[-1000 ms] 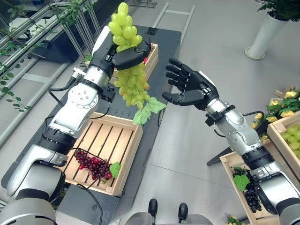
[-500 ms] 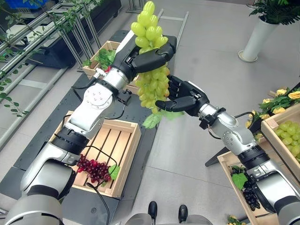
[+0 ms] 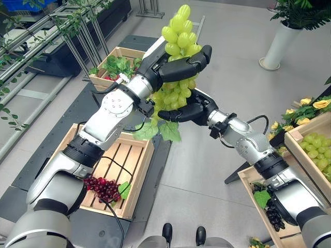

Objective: Pick up the fruits from the basket on one side to the basket on the other side

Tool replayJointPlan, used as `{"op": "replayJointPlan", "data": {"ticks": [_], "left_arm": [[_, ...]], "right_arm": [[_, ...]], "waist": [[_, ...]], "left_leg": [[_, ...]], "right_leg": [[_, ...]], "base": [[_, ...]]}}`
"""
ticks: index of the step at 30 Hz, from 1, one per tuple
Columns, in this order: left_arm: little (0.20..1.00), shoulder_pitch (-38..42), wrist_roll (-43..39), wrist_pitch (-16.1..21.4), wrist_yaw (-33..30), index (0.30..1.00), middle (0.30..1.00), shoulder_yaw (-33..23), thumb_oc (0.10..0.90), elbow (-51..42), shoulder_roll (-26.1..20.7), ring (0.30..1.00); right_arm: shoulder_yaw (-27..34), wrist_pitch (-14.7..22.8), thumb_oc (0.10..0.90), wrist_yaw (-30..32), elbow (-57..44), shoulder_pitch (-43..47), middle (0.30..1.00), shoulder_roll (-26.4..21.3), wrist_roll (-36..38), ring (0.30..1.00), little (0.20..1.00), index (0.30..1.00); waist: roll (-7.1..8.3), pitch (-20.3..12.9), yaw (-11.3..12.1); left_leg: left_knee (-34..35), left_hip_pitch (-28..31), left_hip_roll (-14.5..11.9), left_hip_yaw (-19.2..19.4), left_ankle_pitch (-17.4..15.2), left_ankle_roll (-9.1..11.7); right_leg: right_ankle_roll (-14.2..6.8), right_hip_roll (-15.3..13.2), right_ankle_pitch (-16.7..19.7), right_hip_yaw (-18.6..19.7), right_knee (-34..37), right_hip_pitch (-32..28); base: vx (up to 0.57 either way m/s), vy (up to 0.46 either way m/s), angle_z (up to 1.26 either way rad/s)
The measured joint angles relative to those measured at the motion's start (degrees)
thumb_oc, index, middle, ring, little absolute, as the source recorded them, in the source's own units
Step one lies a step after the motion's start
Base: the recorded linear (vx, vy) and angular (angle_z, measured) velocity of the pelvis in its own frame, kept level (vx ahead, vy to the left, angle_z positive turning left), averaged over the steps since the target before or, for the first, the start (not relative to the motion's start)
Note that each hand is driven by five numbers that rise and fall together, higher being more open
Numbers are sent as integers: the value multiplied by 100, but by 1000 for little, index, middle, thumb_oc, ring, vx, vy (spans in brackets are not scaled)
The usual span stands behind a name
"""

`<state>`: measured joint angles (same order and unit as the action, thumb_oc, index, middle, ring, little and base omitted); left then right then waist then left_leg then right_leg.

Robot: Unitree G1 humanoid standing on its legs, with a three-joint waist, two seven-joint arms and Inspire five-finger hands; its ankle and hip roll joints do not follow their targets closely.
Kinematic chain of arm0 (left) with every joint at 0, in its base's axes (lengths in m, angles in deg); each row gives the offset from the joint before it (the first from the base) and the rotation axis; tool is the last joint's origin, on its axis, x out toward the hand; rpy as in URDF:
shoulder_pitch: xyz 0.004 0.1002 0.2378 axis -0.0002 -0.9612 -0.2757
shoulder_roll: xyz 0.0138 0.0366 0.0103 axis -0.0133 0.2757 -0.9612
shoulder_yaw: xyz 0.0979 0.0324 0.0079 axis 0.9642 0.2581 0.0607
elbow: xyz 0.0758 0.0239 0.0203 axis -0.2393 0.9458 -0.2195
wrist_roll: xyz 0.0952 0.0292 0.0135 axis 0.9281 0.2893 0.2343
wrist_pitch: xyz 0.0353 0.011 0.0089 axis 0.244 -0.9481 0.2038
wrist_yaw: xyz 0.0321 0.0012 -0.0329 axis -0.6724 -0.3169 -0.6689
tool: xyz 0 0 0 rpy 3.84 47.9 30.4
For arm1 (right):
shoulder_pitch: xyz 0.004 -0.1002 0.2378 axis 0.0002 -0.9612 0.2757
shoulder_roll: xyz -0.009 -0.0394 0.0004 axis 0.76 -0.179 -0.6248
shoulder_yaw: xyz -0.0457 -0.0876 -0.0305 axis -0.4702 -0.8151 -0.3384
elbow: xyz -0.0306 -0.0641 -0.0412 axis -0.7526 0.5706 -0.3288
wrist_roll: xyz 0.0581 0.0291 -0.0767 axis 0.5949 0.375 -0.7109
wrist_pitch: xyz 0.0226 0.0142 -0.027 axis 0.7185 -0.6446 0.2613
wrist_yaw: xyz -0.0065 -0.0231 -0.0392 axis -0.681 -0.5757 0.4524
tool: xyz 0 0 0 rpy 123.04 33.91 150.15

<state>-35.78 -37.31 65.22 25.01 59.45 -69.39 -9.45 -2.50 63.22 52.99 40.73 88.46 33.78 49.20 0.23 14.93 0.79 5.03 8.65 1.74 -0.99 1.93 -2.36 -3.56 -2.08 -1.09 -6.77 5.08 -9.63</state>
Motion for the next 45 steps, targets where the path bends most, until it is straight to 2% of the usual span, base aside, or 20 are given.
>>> {"op": "replayJointPlan", "data": {"ticks": [4, 5, 6, 14, 20, 21, 22, 23, 31, 36, 43, 45], "left_arm": [[300, 5, 0, -2, 43, 300, 300, 0, 400, 2, 28, 300], [300, 21, 0, -2, 49, 300, 300, 0, 400, 4, 28, 300], [300, 59, 0, -2, 54, 300, 300, 0, 400, 15, 28, 300], [300, 347, -44, -1, 27, 300, 300, 4, 400, 245, 33, 300], [300, 461, -43, 1, 19, 300, 300, 15, 400, 528, 203, 300], [465, 489, -41, 4, 6, 465, 465, 15, 510, 636, 242, 465], [585, 495, -41, 3, -13, 585, 585, 15, 590, 672, 246, 585], [900, 498, -40, 13, -59, 900, 900, 14, 800, 747, 247, 900], [900, 531, -36, 27, -425, 900, 900, -87, 800, 1663, 186, 900], [900, 475, 219, -14, -407, 900, 900, -289, 800, 2325, 141, 900], [900, -238, 463, -5, -35, 900, 900, -461, 800, 2468, -62, 900], [900, -585, 464, 115, 107, 900, 900, -528, 800, 2477, -63, 900]], "right_arm": [[-41, 95, 800, 1, 0, 8, 900, 154, 172, 900, 900, 900], [-41, 141, 485, 5, 1, 8, 427, 203, 188, 427, 427, 427], [-41, 191, 400, 15, 1, 8, 300, 224, 195, 300, 300, 300], [-41, 583, 400, 26, 83, 9, 300, 253, 365, 300, 300, 300], [-41, 609, 400, 75, 208, 9, 300, 252, 357, 300, 300, 300], [-41, 609, 400, 77, 256, 9, 300, 251, 356, 300, 300, 300], [-41, 609, 400, 77, 272, 9, 300, 252, 355, 300, 300, 300], [-41, 609, 400, 77, 285, 9, 300, 243, 347, 300, 300, 300], [-31, 609, 400, 89, 477, -26, 300, 97, 90, 300, 300, 300], [119, 614, 400, 81, 515, -147, 300, -294, -113, 300, 300, 300], [853, 648, 400, 72, 789, -742, 300, -535, -111, 300, 300, 300], [983, 650, 400, 62, 829, -959, 300, -632, -297, 300, 300, 300]], "waist": [[0, -1, 5], [0, -1, 7], [-1, -1, 12], [-5, -4, 2], [-11, -7, -7], [-12, -8, -9], [-12, -8, -14], [-12, -8, -26], [-15, -10, -154], [-15, -9, -183], [-14, -10, -286], [-12, -11, -294]], "left_leg": [[0, 4, 0, 2, 0, 0], [0, 3, -1, 2, 0, 0], [0, 4, 0, 2, 0, 0], [0, 10, -1, 7, 0, 0], [0, 14, -1, 17, 0, 0], [0, 15, -2, 23, 0, 0], [0, 15, -2, 25, 0, 0], [0, 15, -2, 31, 0, 0], [0, 19, -7, 109, 0, 0], [2, 22, -11, 133, 0, 0], [5, 43, -15, 202, -1, 0], [5, 44, -26, 296, -2, 1]], "right_leg": [[0, 1, 0, 7, 0, -1], [0, 1, 0, 9, 0, -1], [0, 1, 0, 9, 0, -2], [1, 1, 0, 12, 1, -6], [1, 1, 1, 21, 1, -4], [1, 2, 1, 25, 0, -4], [2, 2, 1, 26, 0, -3], [2, 2, 1, 31, 0, -2], [4, 2, 7, 49, 1, 10], [4, 7, 23, 149, 1, 31], [3, 15, 40, 193, 0, 30], [6, 32, 73, 301, 0, 73]], "base": [[0, 0, 0], [0, 0, 0], [0, 0, 0], [0, 0, 0], [0, 0, 0], [0, 0, 0], [0, 0, 0], [0, 0, 0], [-5, 2, -1], [-10, 11, -6], [6, 4, -4], [15, 23, -20]]}}
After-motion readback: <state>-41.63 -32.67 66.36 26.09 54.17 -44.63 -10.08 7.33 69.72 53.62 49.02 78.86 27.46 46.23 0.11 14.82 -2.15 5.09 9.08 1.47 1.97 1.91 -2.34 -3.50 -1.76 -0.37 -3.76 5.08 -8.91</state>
